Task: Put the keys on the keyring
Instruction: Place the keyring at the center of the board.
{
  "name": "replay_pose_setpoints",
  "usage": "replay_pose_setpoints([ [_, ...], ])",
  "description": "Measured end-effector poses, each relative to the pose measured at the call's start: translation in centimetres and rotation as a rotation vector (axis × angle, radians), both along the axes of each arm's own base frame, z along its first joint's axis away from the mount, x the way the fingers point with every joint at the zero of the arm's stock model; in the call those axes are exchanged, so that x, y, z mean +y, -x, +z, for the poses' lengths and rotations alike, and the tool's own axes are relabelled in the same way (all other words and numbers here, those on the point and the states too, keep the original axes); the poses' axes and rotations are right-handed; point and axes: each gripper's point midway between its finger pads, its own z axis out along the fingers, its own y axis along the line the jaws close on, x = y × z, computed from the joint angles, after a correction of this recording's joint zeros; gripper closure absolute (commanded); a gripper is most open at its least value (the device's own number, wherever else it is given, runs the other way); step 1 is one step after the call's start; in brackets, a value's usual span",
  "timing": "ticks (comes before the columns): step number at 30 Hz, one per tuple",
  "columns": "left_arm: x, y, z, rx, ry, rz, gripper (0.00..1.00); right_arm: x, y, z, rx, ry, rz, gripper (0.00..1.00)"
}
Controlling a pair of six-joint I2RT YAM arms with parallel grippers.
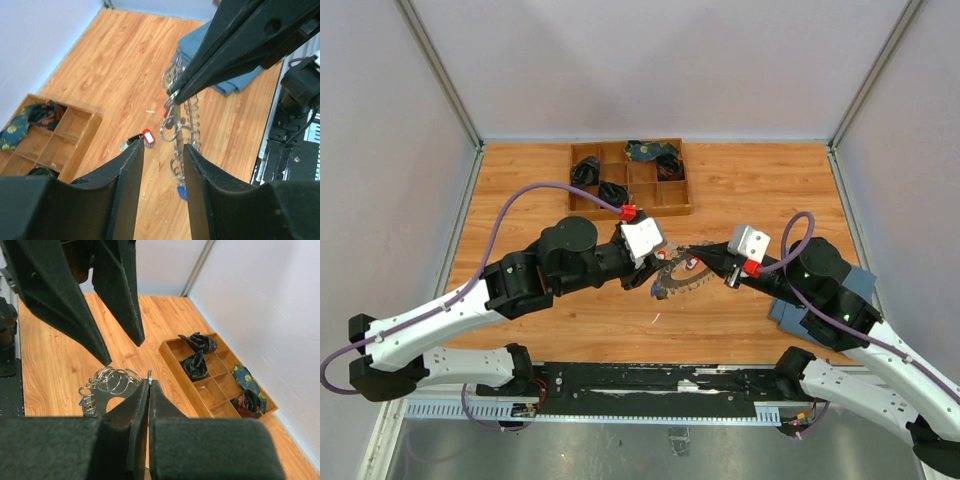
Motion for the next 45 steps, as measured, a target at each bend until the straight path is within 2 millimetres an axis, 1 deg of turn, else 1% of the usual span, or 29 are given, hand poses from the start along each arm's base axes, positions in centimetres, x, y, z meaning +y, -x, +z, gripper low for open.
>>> replay_pose_setpoints([
  [2, 0.2, -0.4, -0.6, 0.014, 0.001, 0.019, 0.54, -0.2, -0.3, 0.1, 0.013, 0.009, -0.02, 1.0],
  [5, 0.8, -1.9, -1.9, 0.052, 0.003, 0.076, 0.5, -0.6, -0.8, -0.5, 0.048, 0.033, -0.06, 1.0],
  [9, 2.5, -4.9, -3.4, 0.119, 0.025, 0.189, 0.46, -1.0, -1.8, -2.4, 0.125, 0.087, -0.127, 0.99],
  [12, 4.5, -7.7, -4.3, 0.183, 0.069, 0.295, 0.42, -1.1, -2.4, -4.4, 0.193, 0.135, -0.164, 0.99],
  [14, 5.9, -9.3, -5.0, 0.225, 0.101, 0.367, 0.36, -1.0, -2.5, -5.8, 0.247, 0.168, -0.177, 0.99],
  [16, 7.4, -10.5, -5.7, 0.26, 0.126, 0.431, 0.3, -0.8, -2.6, -7.1, 0.298, 0.195, -0.185, 0.99],
  [18, 8.8, -11.3, -6.0, 0.283, 0.152, 0.489, 0.18, -0.6, -2.7, -8.1, 0.342, 0.215, -0.191, 0.99],
  [22, 10.1, -11.5, -5.1, 0.286, 0.206, 0.537, 0.07, -0.5, -2.9, -9.7, 0.413, 0.244, -0.219, 1.0],
  [25, 10.6, -11.2, -4.1, 0.276, 0.245, 0.549, 0.04, -0.3, -3.0, -10.8, 0.467, 0.271, -0.227, 0.99],
  [27, 11.0, -11.1, -3.6, 0.269, 0.26, 0.562, 0.03, 0.3, -2.8, -11.4, 0.499, 0.28, -0.209, 0.99],
  [31, 11.9, -11.3, -3.1, 0.248, 0.279, 0.609, 0.02, 2.1, -2.3, -13.2, 0.59, 0.303, -0.145, 0.98],
  [32, 12.2, -11.3, -2.9, 0.244, 0.282, 0.621, 0.02, 2.6, -2.2, -13.7, 0.616, 0.308, -0.133, 0.97],
  [36, 13.2, -11.3, -2.3, 0.223, 0.298, 0.661, 0.02, 4.0, -2.4, -15.6, 0.697, 0.32, -0.117, 0.95],
  [41, 13.8, -11.1, -2.0, 0.217, 0.309, 0.682, 0.02, 6.2, -3.4, -17.5, 0.735, 0.32, -0.11, 0.92],
  [45, 14.2, -11.1, -2.3, 0.231, 0.31, 0.707, 0.02, 8.6, -5.0, -18.4, 0.726, 0.259, -0.104, 0.87],
])
